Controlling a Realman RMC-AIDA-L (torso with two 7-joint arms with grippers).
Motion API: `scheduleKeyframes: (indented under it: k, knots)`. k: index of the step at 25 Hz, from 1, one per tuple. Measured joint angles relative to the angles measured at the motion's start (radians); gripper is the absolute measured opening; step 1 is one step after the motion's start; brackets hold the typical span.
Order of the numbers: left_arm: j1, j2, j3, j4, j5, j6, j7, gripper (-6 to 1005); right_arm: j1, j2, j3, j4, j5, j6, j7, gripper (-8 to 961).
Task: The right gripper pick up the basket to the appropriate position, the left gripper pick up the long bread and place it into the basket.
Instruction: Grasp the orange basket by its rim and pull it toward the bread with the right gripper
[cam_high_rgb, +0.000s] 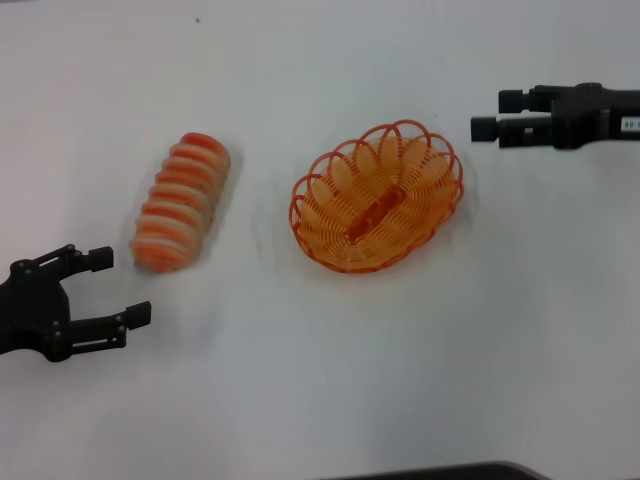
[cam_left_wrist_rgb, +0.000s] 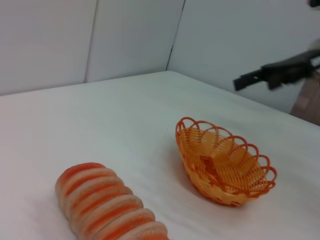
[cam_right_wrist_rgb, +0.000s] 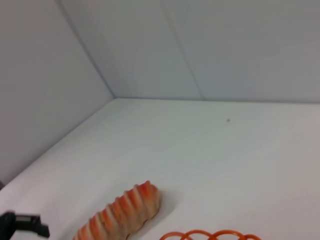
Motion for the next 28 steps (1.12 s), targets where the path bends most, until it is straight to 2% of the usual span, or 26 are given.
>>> scheduleKeyframes:
  k: [4, 7, 10, 16, 24, 28]
  knots:
    - [0.000, 0.000, 0.001, 0.003, 0.000, 0.007, 0.000, 926, 0.090, -0.031, -0.008, -0.015, -0.106, 0.009, 0.277, 913]
    - [0.001, -0.001, 0.000, 0.001, 0.000, 0.008, 0.002, 924, 0.161, -0.036, -0.010, -0.034, -0.206, 0.014, 0.407, 912]
    - [0.001, -0.001, 0.000, 0.002, 0.000, 0.009, 0.003, 923, 0.222, -0.028, -0.037, -0.074, -0.293, 0.017, 0.500, 790]
    - [0.000, -0.001, 0.000, 0.004, 0.000, 0.020, 0.004, 921, 0.311, -0.002, -0.151, -0.114, -0.431, 0.063, 0.652, 781]
    - [-0.001, -0.001, 0.002, 0.003, 0.000, 0.014, 0.009, 918, 0.334, 0.018, -0.312, -0.080, -0.481, 0.141, 0.724, 775]
    - [-0.001, -0.001, 0.002, 0.000, 0.000, 0.011, 0.011, 917, 0.336, 0.022, -0.348, -0.042, -0.497, 0.180, 0.728, 766]
